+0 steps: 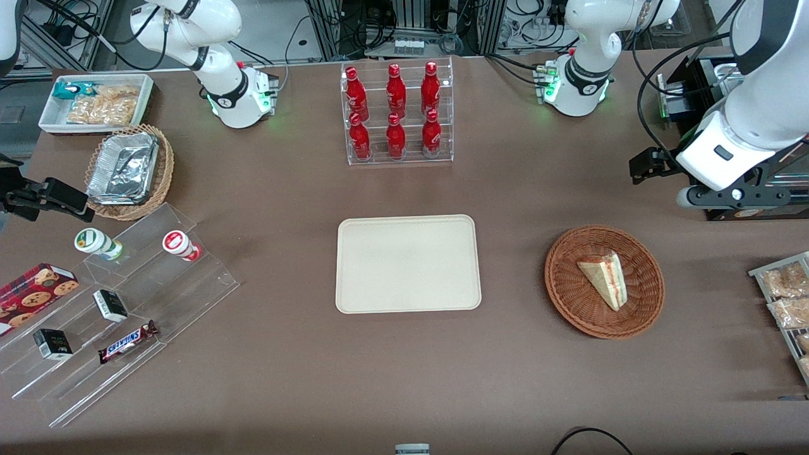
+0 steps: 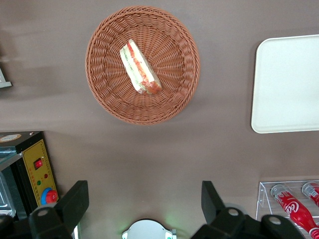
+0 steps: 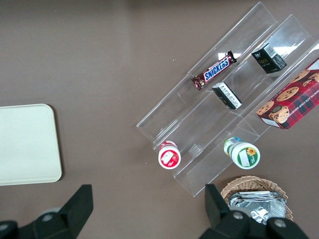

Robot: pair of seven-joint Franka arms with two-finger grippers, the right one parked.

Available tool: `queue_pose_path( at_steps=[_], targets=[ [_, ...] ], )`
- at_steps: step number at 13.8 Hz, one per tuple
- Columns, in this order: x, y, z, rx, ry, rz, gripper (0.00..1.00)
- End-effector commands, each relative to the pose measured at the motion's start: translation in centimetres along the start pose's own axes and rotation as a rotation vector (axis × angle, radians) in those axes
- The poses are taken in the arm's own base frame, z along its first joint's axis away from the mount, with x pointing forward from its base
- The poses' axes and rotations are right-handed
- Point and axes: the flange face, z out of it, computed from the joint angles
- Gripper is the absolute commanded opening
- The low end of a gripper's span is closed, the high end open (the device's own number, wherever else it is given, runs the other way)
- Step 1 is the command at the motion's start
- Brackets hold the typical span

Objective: Place sandwich from basket to tray
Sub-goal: 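Move the left gripper down over the sandwich in the wicker basket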

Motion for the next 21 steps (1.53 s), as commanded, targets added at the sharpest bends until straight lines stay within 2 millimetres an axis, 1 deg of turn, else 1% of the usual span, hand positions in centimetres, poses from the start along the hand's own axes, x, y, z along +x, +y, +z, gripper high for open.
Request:
queue_pose_path(
  at_steps=[1, 2, 3, 4, 5, 7, 8, 10, 11, 13, 14, 16, 18, 20, 21],
  targets=[
    [-0.6, -0.4, -0.9, 0.003, -0.005, -0.007, 1.0],
    [-0.6, -0.3, -0.8, 0.0, -0.01, -0.006, 1.0],
    [-0.4, -0.8, -0.6, -0.001, -0.015, -0.015, 1.0],
    [0.0, -1.7, -0.1, -0.004, -0.023, -0.031, 1.0],
    [0.7, -2.2, 0.9, -0.009, -0.044, -0.042, 1.0],
    [3.0, -4.3, 5.0, -0.024, -0.127, -0.082, 1.0],
    [4.1, -4.7, 7.2, -0.025, -0.166, -0.133, 1.0],
    [6.7, -5.0, 11.9, -0.019, -0.233, -0.249, 1.0],
    [7.9, -5.3, 14.1, -0.022, -0.234, -0.274, 1.0],
    [9.2, -5.8, 17.8, -0.031, -0.218, -0.306, 1.0],
    [9.9, -5.6, 19.8, -0.031, -0.206, -0.369, 1.0],
    [11.1, -5.2, 22.9, -0.037, -0.178, -0.475, 1.0],
    [11.2, -5.0, 25.4, -0.047, -0.145, -0.489, 1.0],
    [11.5, -4.7, 27.0, -0.061, -0.103, -0.534, 1.0],
    [12.1, -4.6, 27.9, -0.069, -0.089, -0.581, 1.0]
  ],
)
